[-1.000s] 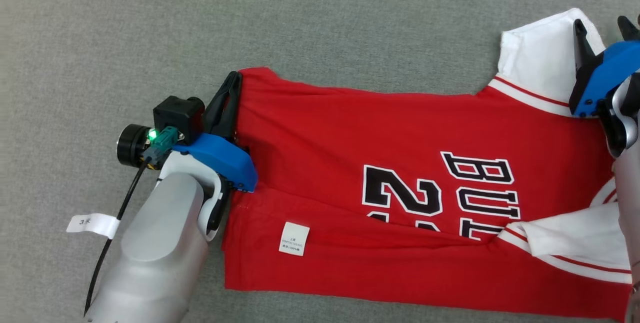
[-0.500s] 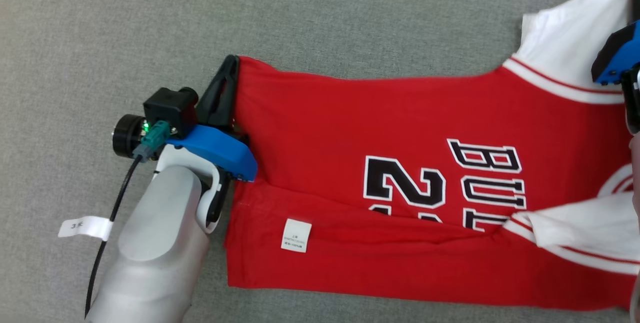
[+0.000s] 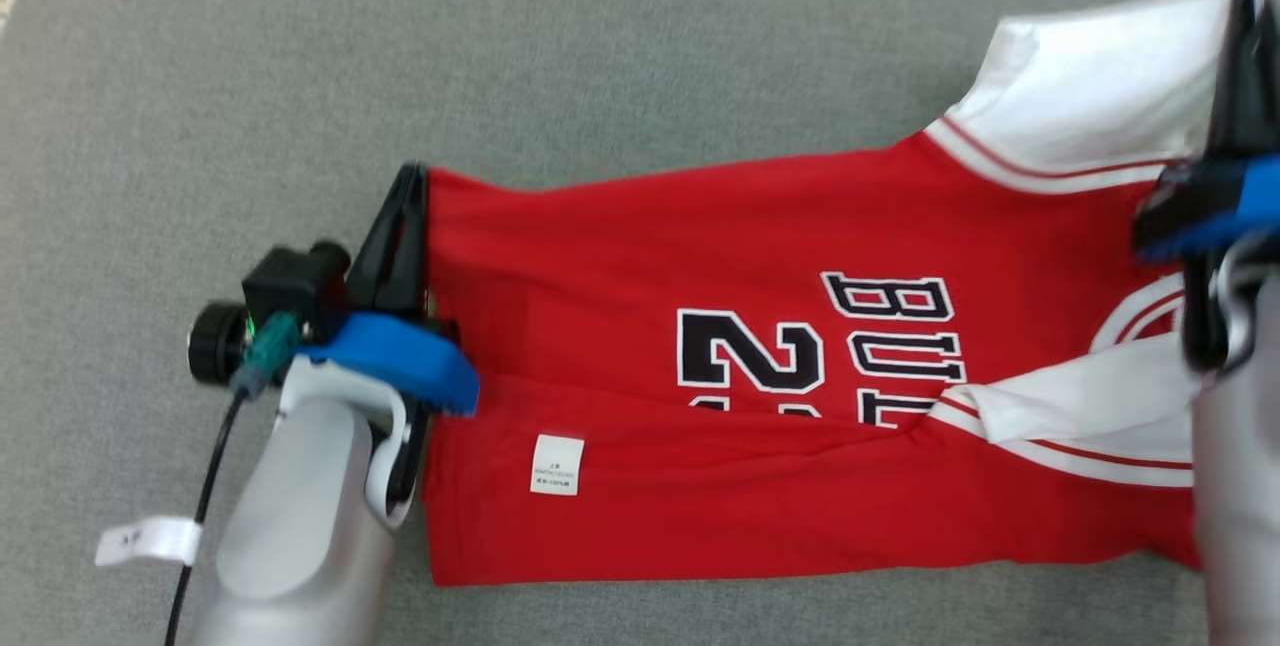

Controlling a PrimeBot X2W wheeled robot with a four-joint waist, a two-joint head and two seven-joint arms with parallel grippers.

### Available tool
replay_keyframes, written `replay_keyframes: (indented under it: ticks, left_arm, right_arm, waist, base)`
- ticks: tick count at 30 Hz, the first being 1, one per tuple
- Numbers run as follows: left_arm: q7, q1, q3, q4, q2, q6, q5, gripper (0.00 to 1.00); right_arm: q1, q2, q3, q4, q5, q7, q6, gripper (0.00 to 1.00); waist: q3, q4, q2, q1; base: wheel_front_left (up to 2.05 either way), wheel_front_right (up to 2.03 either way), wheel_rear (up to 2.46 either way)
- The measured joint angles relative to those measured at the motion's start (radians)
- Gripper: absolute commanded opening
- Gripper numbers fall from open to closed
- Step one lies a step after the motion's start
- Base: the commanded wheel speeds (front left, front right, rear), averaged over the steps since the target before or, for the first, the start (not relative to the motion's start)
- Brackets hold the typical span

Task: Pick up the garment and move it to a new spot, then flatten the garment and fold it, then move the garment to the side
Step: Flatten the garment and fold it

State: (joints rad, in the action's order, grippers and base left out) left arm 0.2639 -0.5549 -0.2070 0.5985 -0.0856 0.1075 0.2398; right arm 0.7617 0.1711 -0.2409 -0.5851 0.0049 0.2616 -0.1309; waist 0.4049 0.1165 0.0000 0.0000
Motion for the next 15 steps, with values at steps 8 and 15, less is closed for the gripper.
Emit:
replay_keyframes:
  ticks: [8,15]
  left_arm:
    - [0.000,0.191,0.033,-0.031,0.021,0.007,-0.022,0.00]
    - [0.000,0.346,0.034,-0.022,0.032,0.009,-0.013,0.00]
  right_arm:
    - [-0.356,-0.023,0.026,0.117,0.143,0.000,0.000,0.00]
    - [-0.520,-0.061,0.028,0.100,0.183,0.000,0.000,0.00]
  waist:
    - [-0.109,-0.030,0.0000,-0.0002]
    - [-0.180,-0.054,0.0000,-0.0003]
  base:
    - [0.00,0.00,0.00]
    - [0.00,0.00,0.00]
